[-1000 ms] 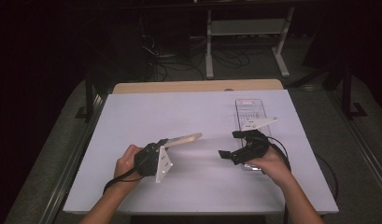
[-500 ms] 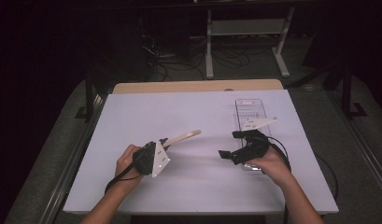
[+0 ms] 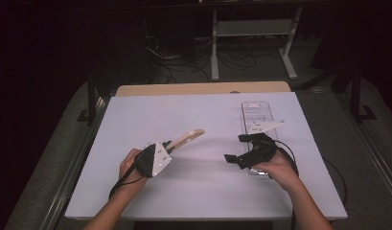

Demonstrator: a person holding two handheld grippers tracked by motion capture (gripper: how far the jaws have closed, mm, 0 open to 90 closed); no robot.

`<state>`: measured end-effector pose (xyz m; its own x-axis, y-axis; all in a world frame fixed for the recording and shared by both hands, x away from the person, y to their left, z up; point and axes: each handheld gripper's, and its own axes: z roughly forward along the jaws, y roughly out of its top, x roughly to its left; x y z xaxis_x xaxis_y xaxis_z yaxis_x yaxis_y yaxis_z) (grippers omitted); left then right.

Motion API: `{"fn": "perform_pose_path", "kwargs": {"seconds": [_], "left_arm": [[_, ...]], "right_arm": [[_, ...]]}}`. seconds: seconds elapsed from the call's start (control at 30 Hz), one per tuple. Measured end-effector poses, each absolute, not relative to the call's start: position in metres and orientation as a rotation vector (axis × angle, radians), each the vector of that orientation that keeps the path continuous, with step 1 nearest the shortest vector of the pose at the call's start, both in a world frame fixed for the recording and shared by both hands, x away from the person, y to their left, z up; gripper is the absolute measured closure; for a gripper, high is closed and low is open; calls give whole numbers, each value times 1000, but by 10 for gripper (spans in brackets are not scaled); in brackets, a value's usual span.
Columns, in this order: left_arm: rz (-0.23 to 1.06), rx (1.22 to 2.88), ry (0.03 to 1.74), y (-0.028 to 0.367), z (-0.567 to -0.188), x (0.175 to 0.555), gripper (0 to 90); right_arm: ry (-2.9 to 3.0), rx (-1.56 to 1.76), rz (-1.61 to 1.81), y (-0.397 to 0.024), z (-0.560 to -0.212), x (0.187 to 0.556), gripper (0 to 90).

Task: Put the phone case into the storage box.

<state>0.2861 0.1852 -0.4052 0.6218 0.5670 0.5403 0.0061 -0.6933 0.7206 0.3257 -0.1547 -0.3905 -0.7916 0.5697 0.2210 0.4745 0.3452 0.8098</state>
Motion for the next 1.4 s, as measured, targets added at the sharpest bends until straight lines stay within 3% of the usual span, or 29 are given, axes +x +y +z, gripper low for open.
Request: {"fn": "perform_pose_path", "kwargs": {"seconds": [0.97,1.4], "left_arm": [[738,1974,767,196,-398,300,791],[740,1966,792,189,-393,302,791]], "right_arm": [[2480,993,1453,-154,-388,327,13],[2482,1032,1490,-146,-375,331,3]]}}
